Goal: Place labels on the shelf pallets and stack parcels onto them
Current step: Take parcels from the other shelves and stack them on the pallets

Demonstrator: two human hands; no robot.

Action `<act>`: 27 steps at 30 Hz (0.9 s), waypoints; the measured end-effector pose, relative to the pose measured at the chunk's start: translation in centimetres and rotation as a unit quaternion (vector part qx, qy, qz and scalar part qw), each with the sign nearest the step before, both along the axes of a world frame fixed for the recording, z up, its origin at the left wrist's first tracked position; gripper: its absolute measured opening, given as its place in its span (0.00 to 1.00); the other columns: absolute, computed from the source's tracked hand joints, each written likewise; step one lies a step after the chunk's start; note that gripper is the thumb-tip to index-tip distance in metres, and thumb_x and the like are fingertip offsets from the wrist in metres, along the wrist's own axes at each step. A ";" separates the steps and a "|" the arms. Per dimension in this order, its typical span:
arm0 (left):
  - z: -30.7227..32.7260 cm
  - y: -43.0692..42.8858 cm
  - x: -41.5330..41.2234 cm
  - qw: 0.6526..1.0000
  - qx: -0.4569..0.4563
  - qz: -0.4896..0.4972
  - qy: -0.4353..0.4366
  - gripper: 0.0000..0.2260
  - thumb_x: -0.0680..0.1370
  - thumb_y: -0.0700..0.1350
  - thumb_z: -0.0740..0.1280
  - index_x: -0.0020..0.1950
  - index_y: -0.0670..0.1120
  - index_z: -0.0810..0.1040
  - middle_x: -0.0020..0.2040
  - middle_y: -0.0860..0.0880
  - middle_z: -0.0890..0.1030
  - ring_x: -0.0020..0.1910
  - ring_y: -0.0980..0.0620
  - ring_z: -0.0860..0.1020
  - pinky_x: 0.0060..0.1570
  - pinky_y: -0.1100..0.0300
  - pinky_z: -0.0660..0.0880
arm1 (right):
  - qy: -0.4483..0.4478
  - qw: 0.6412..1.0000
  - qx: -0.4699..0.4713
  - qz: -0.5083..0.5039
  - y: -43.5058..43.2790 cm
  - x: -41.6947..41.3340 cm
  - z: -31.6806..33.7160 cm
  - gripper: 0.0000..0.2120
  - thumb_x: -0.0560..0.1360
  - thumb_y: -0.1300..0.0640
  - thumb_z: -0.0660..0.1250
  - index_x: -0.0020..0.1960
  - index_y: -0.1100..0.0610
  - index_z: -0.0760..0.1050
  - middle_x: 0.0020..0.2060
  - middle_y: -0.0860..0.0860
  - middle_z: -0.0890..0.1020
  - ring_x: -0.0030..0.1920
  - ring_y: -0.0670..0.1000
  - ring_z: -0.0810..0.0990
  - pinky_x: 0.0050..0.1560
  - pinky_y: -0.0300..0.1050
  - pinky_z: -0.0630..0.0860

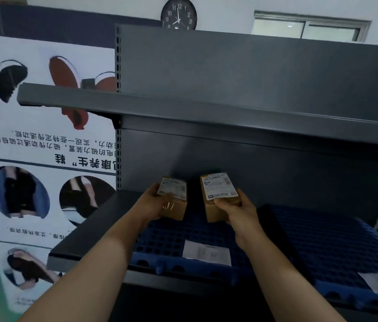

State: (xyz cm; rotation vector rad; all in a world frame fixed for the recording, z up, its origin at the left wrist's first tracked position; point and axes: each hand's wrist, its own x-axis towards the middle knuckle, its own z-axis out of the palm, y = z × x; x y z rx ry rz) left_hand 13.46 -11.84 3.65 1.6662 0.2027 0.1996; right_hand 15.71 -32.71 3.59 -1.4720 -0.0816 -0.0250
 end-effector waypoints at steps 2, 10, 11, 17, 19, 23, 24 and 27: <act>-0.2 0.5 1.6 1.000 0.008 -0.002 0.007 0.12 0.81 0.44 0.63 0.62 0.54 0.66 0.51 0.52 0.78 0.45 0.54 0.77 0.46 0.56 0.75 | 0.007 1.000 -0.008 0.000 0.7 1.0 -0.2 0.35 0.71 0.60 0.75 0.74 0.51 0.65 0.62 0.49 0.79 0.59 0.49 0.78 0.63 0.46 0.73; -1.0 3.2 5.7 0.996 0.084 -0.027 0.031 0.22 0.80 0.48 0.64 0.73 0.49 0.65 0.68 0.46 0.74 0.59 0.45 0.77 0.58 0.51 0.76 | 0.043 0.998 -0.033 -0.008 3.9 3.5 -0.1 0.35 0.71 0.55 0.76 0.74 0.50 0.65 0.63 0.48 0.77 0.60 0.50 0.77 0.66 0.48 0.72; -0.8 3.3 5.5 0.995 0.083 -0.035 0.035 0.23 0.80 0.48 0.64 0.73 0.48 0.65 0.68 0.45 0.73 0.57 0.47 0.77 0.51 0.56 0.78 | 0.050 0.998 -0.040 -0.012 4.3 3.8 -0.2 0.37 0.71 0.54 0.76 0.75 0.50 0.63 0.65 0.49 0.76 0.61 0.51 0.76 0.67 0.49 0.72; 0.2 3.3 4.1 0.992 0.104 -0.076 0.013 0.25 0.78 0.49 0.67 0.72 0.47 0.65 0.53 0.55 0.75 0.44 0.60 0.73 0.40 0.67 0.71 | 0.052 0.993 -0.104 -0.013 5.9 4.3 -0.4 0.29 0.74 0.52 0.73 0.72 0.51 0.66 0.65 0.51 0.76 0.59 0.49 0.76 0.64 0.42 0.72; 0.3 3.5 4.0 0.990 0.122 -0.075 0.009 0.26 0.78 0.49 0.68 0.73 0.47 0.65 0.61 0.51 0.74 0.50 0.57 0.71 0.50 0.64 0.69 | 0.053 0.989 -0.139 -0.015 5.9 4.3 -0.3 0.29 0.75 0.52 0.71 0.73 0.53 0.65 0.65 0.51 0.75 0.59 0.49 0.75 0.61 0.38 0.70; 0.4 3.6 4.4 0.985 0.154 -0.083 0.012 0.26 0.77 0.50 0.68 0.72 0.47 0.66 0.64 0.50 0.73 0.55 0.54 0.72 0.54 0.61 0.70 | 0.058 0.978 -0.198 -0.019 5.8 4.5 0.1 0.29 0.75 0.51 0.70 0.73 0.55 0.66 0.67 0.53 0.75 0.60 0.50 0.75 0.58 0.38 0.72; 0.3 3.6 4.6 0.984 0.153 -0.088 0.008 0.26 0.77 0.50 0.68 0.72 0.46 0.66 0.62 0.52 0.73 0.55 0.54 0.72 0.55 0.61 0.70 | 0.057 0.978 -0.201 -0.015 5.8 4.5 0.2 0.28 0.76 0.51 0.70 0.72 0.55 0.66 0.66 0.53 0.75 0.58 0.49 0.75 0.57 0.37 0.71; 0.4 3.4 4.5 0.981 0.170 -0.095 -0.001 0.23 0.78 0.48 0.67 0.71 0.46 0.67 0.58 0.52 0.73 0.53 0.57 0.70 0.53 0.64 0.67 | 0.059 0.975 -0.212 -0.014 5.8 4.4 0.5 0.27 0.76 0.52 0.69 0.72 0.55 0.66 0.66 0.53 0.75 0.55 0.48 0.74 0.54 0.35 0.70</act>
